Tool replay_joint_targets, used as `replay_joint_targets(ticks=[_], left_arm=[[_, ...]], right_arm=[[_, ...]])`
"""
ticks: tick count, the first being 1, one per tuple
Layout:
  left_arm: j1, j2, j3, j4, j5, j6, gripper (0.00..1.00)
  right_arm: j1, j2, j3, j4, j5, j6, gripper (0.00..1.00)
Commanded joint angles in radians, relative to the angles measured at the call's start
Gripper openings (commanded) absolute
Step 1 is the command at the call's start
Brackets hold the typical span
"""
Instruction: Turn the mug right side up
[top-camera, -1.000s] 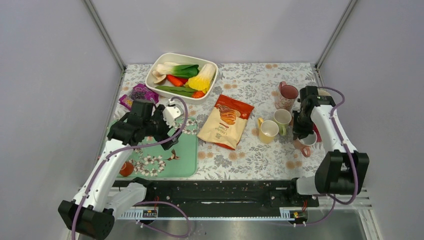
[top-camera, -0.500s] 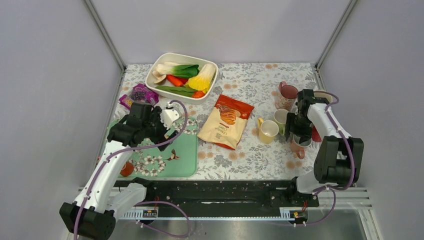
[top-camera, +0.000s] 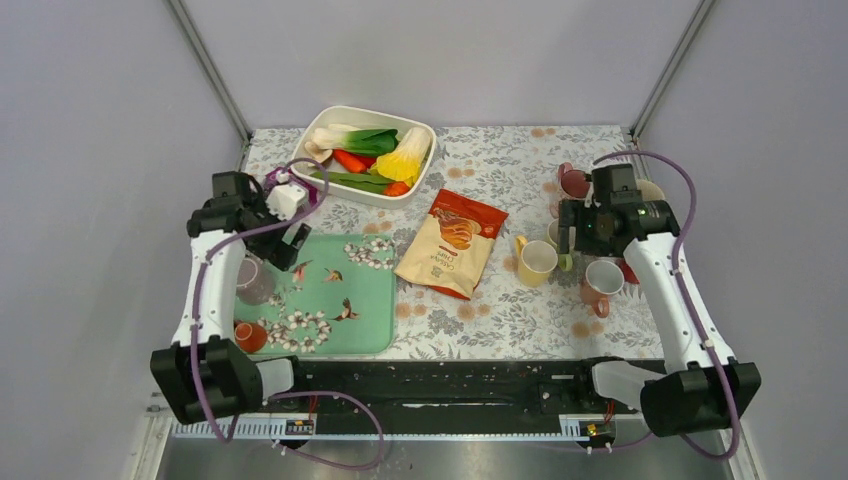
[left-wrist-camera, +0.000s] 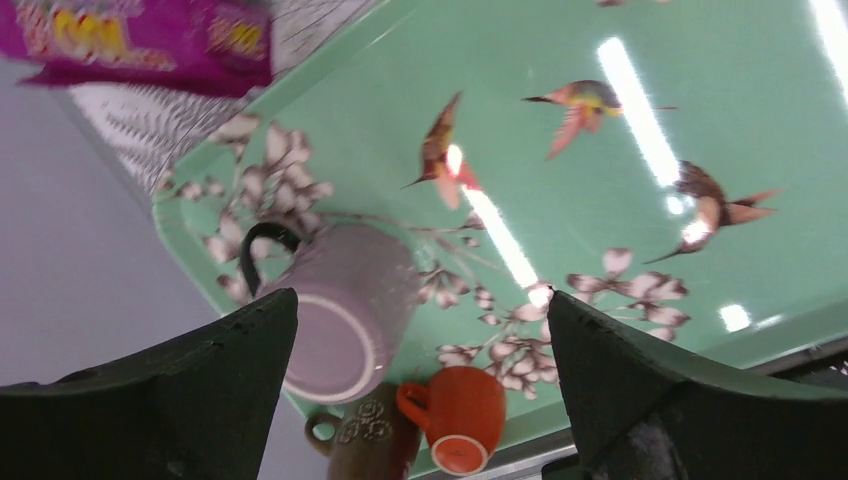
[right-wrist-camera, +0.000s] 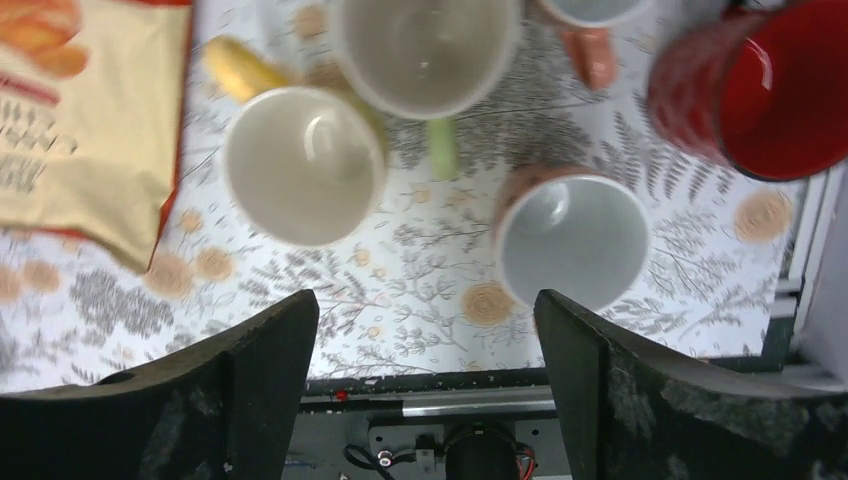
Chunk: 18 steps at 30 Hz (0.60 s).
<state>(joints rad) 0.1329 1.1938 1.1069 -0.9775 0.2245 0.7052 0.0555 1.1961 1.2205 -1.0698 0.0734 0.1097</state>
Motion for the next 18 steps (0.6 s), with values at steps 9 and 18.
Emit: replay_joint_targets(ticks=[9,18], left_arm=[[0.305,0.174,0.122,0.013,0.017,0.004,0.99],[0.327,0.327,0.149,-0.015,0.060,-0.090,0.99]], right_arm=[[0.429,-0.055,-0.130,0.136,-0.043,0.038,0.90],[0.476,-0.114,-0.306,0.290,-0.119,0.010,0.91]])
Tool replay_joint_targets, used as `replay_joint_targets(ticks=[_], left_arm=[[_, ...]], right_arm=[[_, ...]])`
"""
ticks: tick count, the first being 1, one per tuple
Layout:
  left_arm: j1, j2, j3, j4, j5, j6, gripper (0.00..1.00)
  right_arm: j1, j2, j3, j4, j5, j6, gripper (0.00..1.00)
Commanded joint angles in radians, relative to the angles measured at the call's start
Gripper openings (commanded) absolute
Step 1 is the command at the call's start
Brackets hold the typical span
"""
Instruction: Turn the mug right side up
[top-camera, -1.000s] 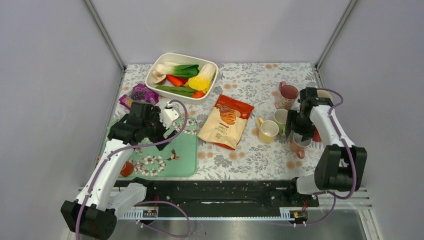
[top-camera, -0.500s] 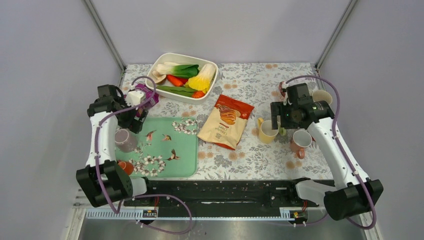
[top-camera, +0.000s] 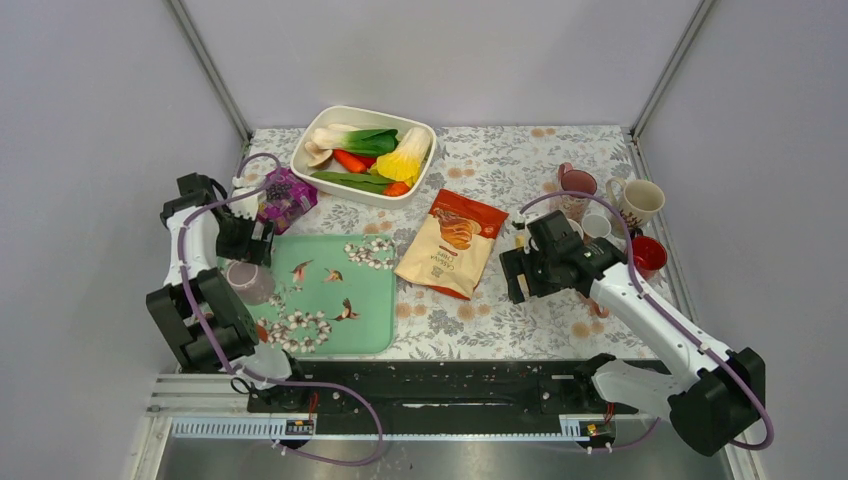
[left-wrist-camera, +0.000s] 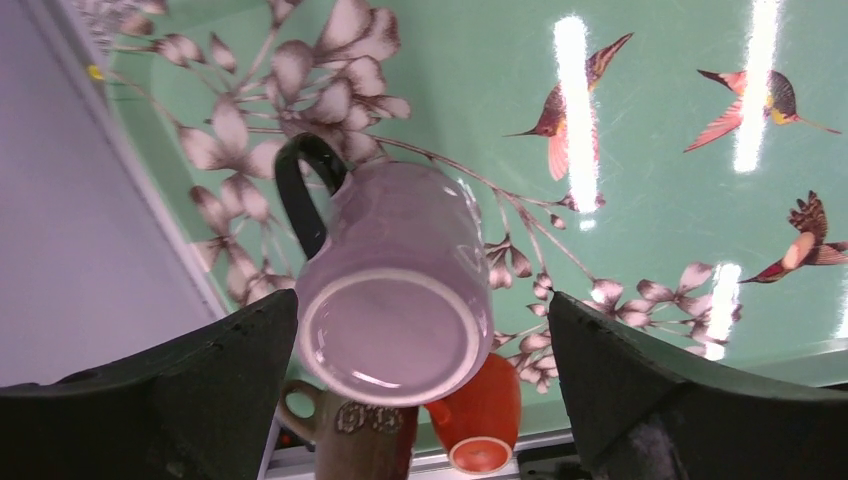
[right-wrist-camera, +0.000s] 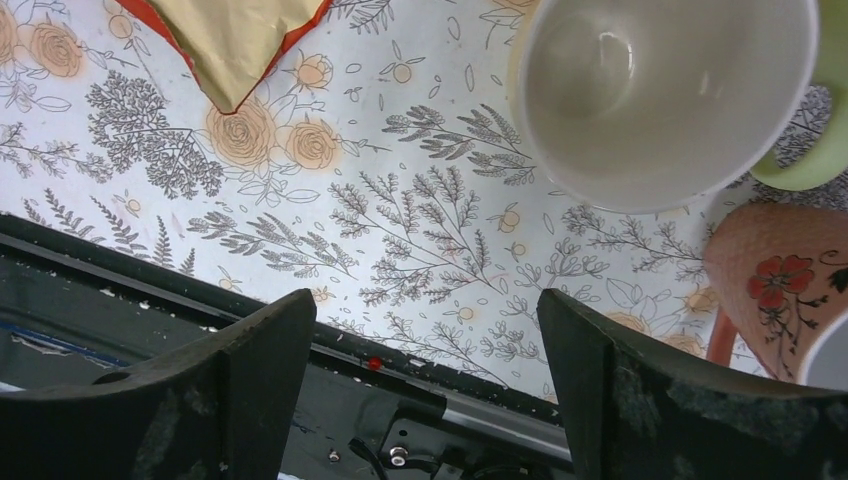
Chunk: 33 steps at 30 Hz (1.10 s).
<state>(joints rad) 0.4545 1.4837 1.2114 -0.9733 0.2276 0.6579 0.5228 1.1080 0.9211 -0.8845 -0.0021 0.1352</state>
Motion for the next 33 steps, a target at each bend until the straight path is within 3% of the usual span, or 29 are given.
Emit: replay_joint_targets(ticks=[1,3,9,16,23,25,30,33], left_arm=[[0.005,0.047,0.040,-0.041,0.084,-0.042,0.99],[0.003,0.057,0.025,-0.080,0.122,-0.038,0.99],[-0.057,-0.007,-0.067,-0.100,0.184,-0.012,0.82],[-0.287,-0.088,-0.160,-0.084,0.182,-0.006,0.83],[-0.423,-0.112,-0.129,-0.097,0.163,0.007,0.86],[-0.459,-0.120,-0.120,-0.087,0.113,0.021,0.87],[-0.558,-0.081,-0.112,-0.026,-0.171,0.066,0.91],[-0.554,0.036,-0.059,-0.050,-0.311,0.037,0.77]], right_arm=[[0.012,-0.022,-0.001,0.105,-0.035,-0.016,0.93],[0.018,-0.020,0.010,0.108,-0.028,-0.016,0.98],[0.020,-0.066,0.001,0.152,-0.065,-0.016,0.99],[0.020,-0.079,-0.002,0.163,-0.067,-0.018,0.99],[0.020,-0.060,-0.001,0.169,-0.075,-0.020,1.00],[0.020,-0.060,-0.001,0.171,-0.078,-0.021,1.00],[0.020,-0.056,-0.001,0.175,-0.094,-0.023,0.99],[0.021,-0.055,-0.001,0.173,-0.084,-0.022,1.00]])
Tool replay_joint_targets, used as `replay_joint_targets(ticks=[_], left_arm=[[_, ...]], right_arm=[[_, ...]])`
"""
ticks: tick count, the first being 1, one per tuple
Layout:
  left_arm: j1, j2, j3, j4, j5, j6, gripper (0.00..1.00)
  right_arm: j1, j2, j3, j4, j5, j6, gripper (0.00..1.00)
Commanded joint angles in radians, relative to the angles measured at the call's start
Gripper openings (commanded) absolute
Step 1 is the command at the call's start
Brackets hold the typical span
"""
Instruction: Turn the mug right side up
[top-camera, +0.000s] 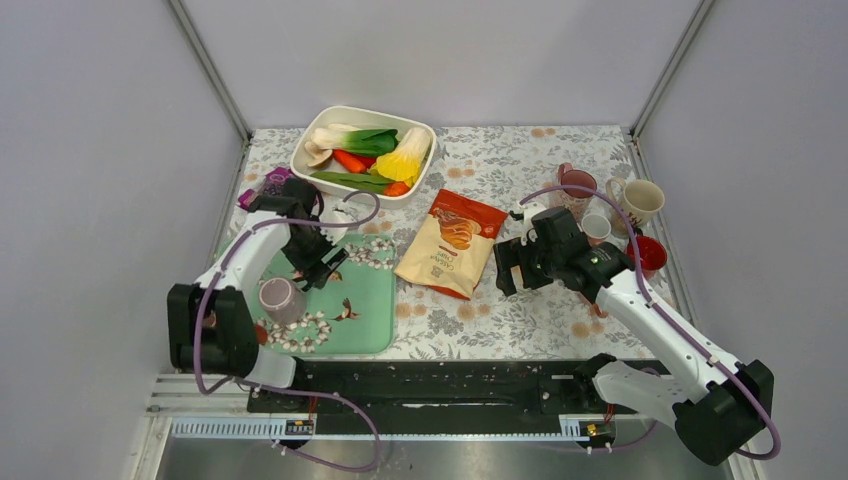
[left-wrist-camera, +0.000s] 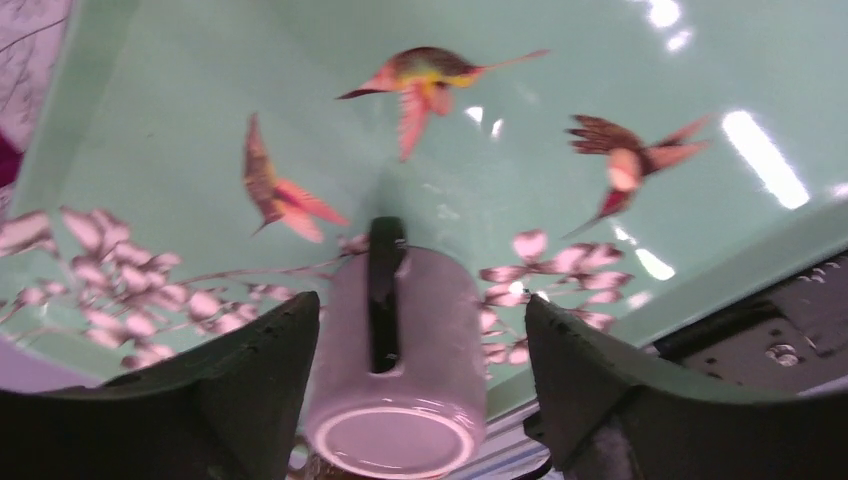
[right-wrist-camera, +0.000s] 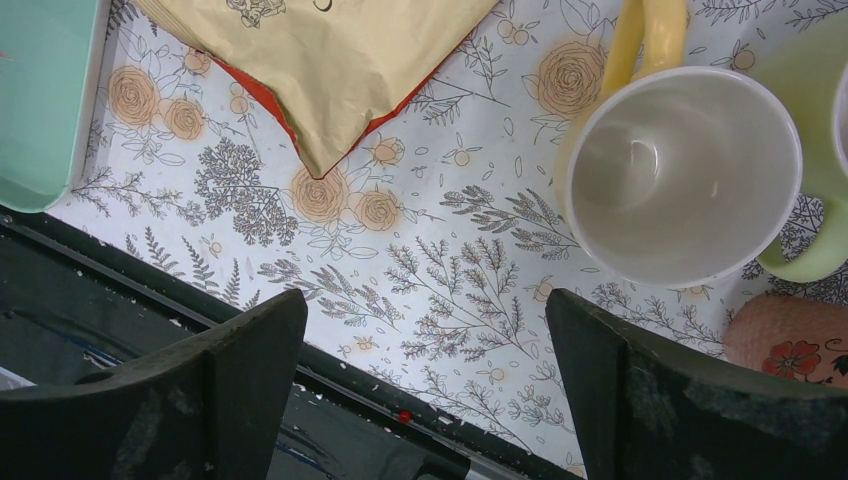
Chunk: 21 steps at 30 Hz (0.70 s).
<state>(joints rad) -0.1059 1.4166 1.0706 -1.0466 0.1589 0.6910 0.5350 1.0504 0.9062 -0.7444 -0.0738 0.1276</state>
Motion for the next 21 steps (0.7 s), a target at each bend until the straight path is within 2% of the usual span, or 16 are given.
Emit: replay_joint_targets(ticks=[1,2,4,8,11,15,19,21], left_arm=[[0.015,0.147,0.100,0.006,-0.274,-0.010,0.68],[0.026,0.185,0.125,-0.021,-0.278,-0.030,0.60],[0.040,0.245,0.161,-0.077,-0.239,-0.044,0.53],[0.035,0.260,0.147,-0.099,-0.189,-0.036,0.55],[0.037,0.280,0.124,-0.096,-0.213,-0.036,0.55],[0.036,0.305,0.116,-0.115,-0.221,-0.038,0.48],[0.035,0.297,0.116,-0.135,-0.208,-0.029,0.51],[0.035,0.299,0.096,-0.126,-0.225,-0.025,0.49]], right_arm=[[0.008,0.001,0.014,0.033,-0.011,-0.015,0.99],[0.008,-0.001,0.015,0.032,-0.011,-0.016,0.99],[0.008,-0.004,0.013,0.033,-0.013,-0.017,0.99],[0.007,-0.003,0.013,0.033,-0.017,-0.018,1.00],[0.009,-0.003,0.014,0.034,-0.019,-0.017,0.99],[0.008,-0.006,0.014,0.035,-0.024,-0.017,1.00],[0.008,-0.003,0.013,0.037,-0.024,-0.017,0.99],[0.008,0.000,0.013,0.037,-0.025,-0.017,1.00]])
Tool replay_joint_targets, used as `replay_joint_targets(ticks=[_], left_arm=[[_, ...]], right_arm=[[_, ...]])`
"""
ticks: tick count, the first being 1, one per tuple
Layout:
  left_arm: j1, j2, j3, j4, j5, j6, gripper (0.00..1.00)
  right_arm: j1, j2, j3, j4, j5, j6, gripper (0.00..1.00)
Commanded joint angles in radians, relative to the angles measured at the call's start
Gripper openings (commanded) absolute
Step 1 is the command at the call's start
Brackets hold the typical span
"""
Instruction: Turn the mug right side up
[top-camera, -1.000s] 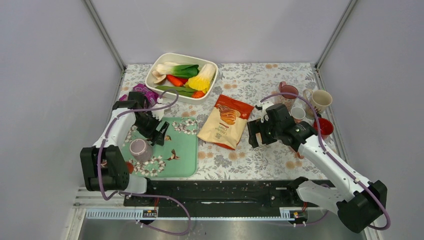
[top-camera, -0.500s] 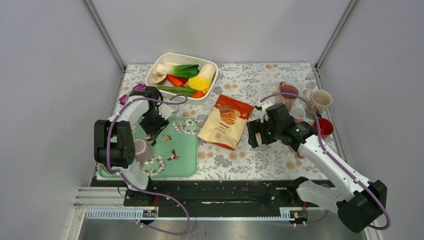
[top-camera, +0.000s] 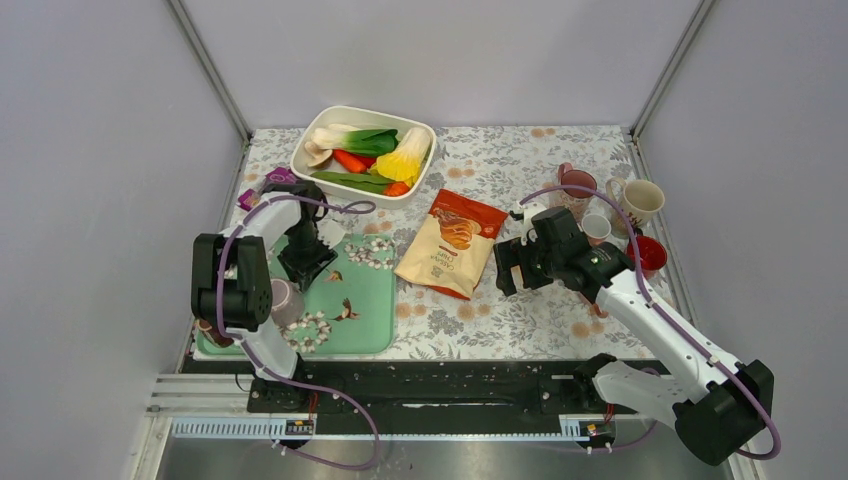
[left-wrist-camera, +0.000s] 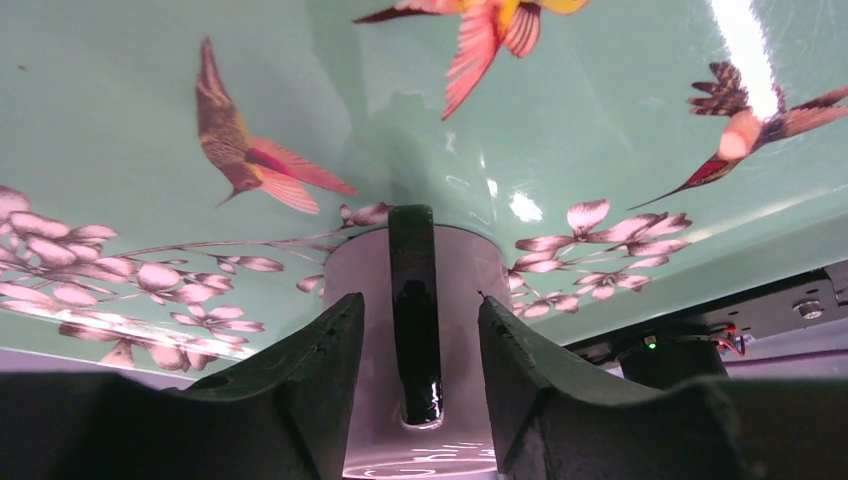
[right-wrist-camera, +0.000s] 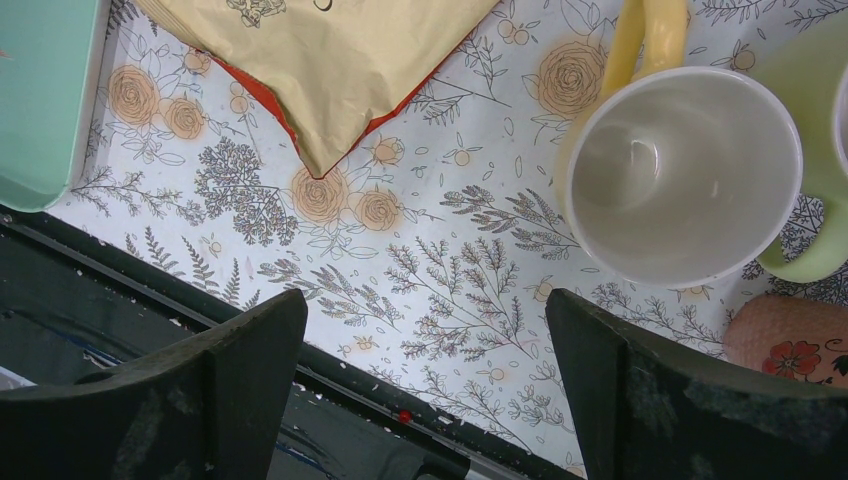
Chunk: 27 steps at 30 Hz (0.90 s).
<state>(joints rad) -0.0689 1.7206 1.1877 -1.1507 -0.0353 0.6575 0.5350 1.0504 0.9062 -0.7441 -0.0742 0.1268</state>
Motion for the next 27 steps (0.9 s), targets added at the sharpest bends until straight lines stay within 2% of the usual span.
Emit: replay_joint_targets(ticks=[1,6,7,9,14,19,22,27], left_arm=[[-0.002,-0.003,-0.029,-0.018,-0.038,0.009,0.45],[-0.002,0.010,-0.036,-0.026,0.020,0.021,0.27],[-0.002,0.010,-0.030,-0.027,0.029,0.019,0.21],[-0.002,0.014,-0.008,-0.026,0.069,0.004,0.00],[-0.002,-0.052,0.039,-0.023,0.173,-0.020,0.00],[-0.002,-0.218,0.051,0.032,0.318,-0.052,0.00],[-0.002,-0.289,0.043,0.079,0.409,-0.095,0.00],[-0.002,-0.359,0.024,0.111,0.541,-0.117,0.00]], right_arm=[[0.008,0.001,0.013,0.037,-0.025,-0.016,0.99],[0.008,-0.003,0.013,0.037,-0.028,-0.019,0.99],[0.008,-0.006,0.013,0.037,-0.028,-0.019,0.99],[0.008,-0.014,0.013,0.037,-0.032,-0.019,0.99],[0.008,-0.035,0.014,0.047,-0.091,-0.020,0.99],[0.054,-0.068,0.023,0.119,-0.178,0.011,0.99],[0.124,-0.077,0.003,0.277,-0.227,0.075,0.99],[0.278,0.000,-0.089,0.663,-0.305,0.225,1.00]])
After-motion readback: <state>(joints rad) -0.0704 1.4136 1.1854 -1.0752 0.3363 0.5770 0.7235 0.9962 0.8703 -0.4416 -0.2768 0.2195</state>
